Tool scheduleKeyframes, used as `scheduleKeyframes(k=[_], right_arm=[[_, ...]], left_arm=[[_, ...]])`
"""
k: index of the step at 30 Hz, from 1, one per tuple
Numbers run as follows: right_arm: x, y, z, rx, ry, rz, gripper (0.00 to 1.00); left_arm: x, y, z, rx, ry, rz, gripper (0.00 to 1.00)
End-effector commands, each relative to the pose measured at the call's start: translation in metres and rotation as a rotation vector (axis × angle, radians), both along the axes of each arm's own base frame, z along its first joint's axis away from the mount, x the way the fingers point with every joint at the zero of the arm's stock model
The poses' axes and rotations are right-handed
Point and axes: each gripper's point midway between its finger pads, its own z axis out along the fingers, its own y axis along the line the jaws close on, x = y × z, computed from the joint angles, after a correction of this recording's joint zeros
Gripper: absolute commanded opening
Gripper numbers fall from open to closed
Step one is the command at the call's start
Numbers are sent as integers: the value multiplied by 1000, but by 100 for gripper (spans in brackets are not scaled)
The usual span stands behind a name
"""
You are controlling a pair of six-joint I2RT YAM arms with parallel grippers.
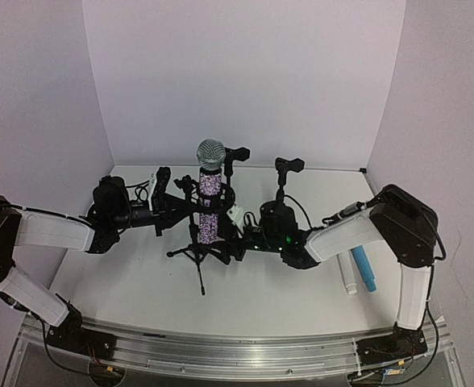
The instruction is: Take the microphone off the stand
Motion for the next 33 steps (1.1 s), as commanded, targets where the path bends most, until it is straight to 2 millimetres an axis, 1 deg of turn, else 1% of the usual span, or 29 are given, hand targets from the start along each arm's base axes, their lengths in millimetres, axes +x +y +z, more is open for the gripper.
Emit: scheduleKeyframes(k=[1, 3, 7, 9, 11, 15, 17, 20, 22, 23, 26, 29, 33], right_arm=[[-4, -11, 51, 202, 290, -103, 86], [-2, -13, 50, 266, 476, -143, 83], [5, -9, 36, 363, 859, -177, 68], [7, -5, 31, 395, 975, -176, 62], [9, 1, 35, 444, 1051, -164, 60], [12, 20, 55, 497, 1124, -72, 60], [11, 28, 60, 501, 1144, -32, 57], [9, 30, 55, 491, 1165, -24, 48], [8, 30, 48, 483, 1185, -30, 40], [7, 30, 45, 476, 1195, -31, 38], [0, 30, 37, 452, 1223, -23, 37], [-11, 29, 34, 429, 1238, -7, 38], [-13, 30, 32, 426, 1241, -10, 34]], left_arm=[[-3, 1, -11, -1, 78, 5, 0], [-2, 2, -11, -4, 72, 10, 0], [0, 1, -9, -9, 61, 8, 0], [-1, 0, -8, -10, 52, 3, 0], [-1, 0, -8, -9, 49, 1, 0], [0, 0, -8, -9, 43, 5, 0], [0, 0, -7, -9, 39, 7, 0], [0, 1, -6, -9, 34, 10, 0], [0, 1, -5, -9, 31, 14, 0], [0, 1, -5, -9, 31, 16, 0], [1, 1, -6, -7, 30, 19, 0], [1, 1, -6, -7, 27, 19, 0], [1, 1, -7, -5, 28, 16, 0]])
